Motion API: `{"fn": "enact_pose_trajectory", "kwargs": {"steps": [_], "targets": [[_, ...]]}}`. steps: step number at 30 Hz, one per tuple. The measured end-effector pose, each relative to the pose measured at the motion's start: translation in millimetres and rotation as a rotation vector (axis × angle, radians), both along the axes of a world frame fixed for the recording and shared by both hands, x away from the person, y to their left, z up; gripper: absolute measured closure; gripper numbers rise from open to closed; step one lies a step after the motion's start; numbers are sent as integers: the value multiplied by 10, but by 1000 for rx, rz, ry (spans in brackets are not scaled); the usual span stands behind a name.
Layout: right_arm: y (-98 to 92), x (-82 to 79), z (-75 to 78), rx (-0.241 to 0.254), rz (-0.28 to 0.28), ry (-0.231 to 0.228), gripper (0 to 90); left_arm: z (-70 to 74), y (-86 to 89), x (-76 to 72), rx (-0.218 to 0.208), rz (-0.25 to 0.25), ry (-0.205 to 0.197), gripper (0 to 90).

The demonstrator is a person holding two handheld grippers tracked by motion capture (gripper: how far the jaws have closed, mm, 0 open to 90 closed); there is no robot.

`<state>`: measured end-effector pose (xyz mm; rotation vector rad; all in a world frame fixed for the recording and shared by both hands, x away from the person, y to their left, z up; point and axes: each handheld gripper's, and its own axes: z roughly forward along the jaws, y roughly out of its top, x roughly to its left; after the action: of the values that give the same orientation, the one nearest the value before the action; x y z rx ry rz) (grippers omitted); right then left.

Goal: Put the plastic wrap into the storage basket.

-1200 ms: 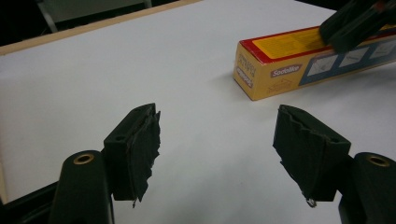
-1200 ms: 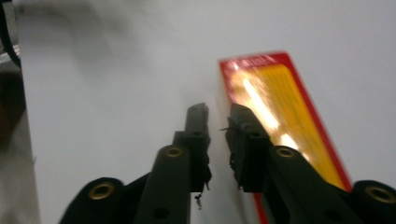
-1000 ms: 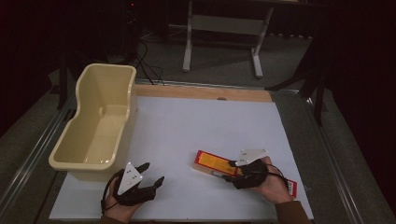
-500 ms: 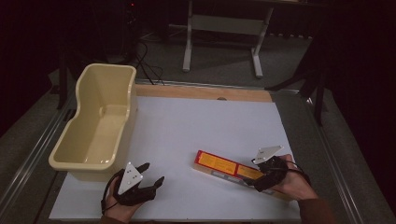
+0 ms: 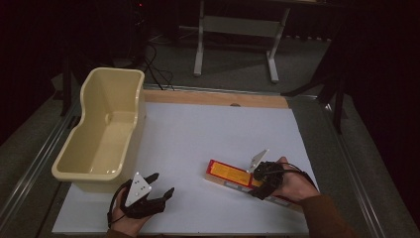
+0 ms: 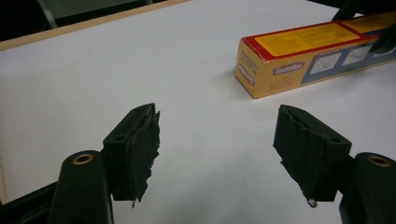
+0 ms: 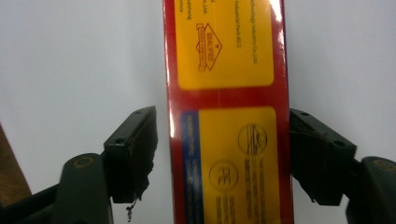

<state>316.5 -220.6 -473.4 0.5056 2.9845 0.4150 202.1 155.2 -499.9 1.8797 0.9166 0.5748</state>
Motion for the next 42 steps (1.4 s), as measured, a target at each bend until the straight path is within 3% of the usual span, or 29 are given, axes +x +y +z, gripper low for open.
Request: {"fn": "enact_pose_trajectory", "kwargs": {"steps": [14, 17, 26, 27, 29, 31, 35, 37, 42], "targets": [[233, 160, -185, -181, -6, 107, 303, 1, -5, -2, 0, -2, -2, 306], [245, 174, -198, -200, -7, 102, 367, 0, -3, 1, 1, -1, 0, 306], [289, 210, -180, -244, -2, 129, 391, 4, 3, -2, -2, 4, -3, 306], [296, 204, -171, -248, -47, 140, 396, 4, 3, -2, -3, 3, -3, 307], [299, 202, -171, -248, -70, 146, 398, 4, 1, -2, -1, 3, -2, 307], [294, 184, -164, -243, -147, 161, 398, 4, -2, -2, -1, 3, -2, 307], [277, 183, -160, -229, -173, 173, 401, 3, -1, -2, 0, 4, -1, 306], [248, 191, -151, -203, -204, 229, 403, 2, -2, -1, 0, 4, -1, 306], [224, 183, -143, -160, -235, 288, 405, 2, -3, -1, 0, 4, -1, 307]]}}
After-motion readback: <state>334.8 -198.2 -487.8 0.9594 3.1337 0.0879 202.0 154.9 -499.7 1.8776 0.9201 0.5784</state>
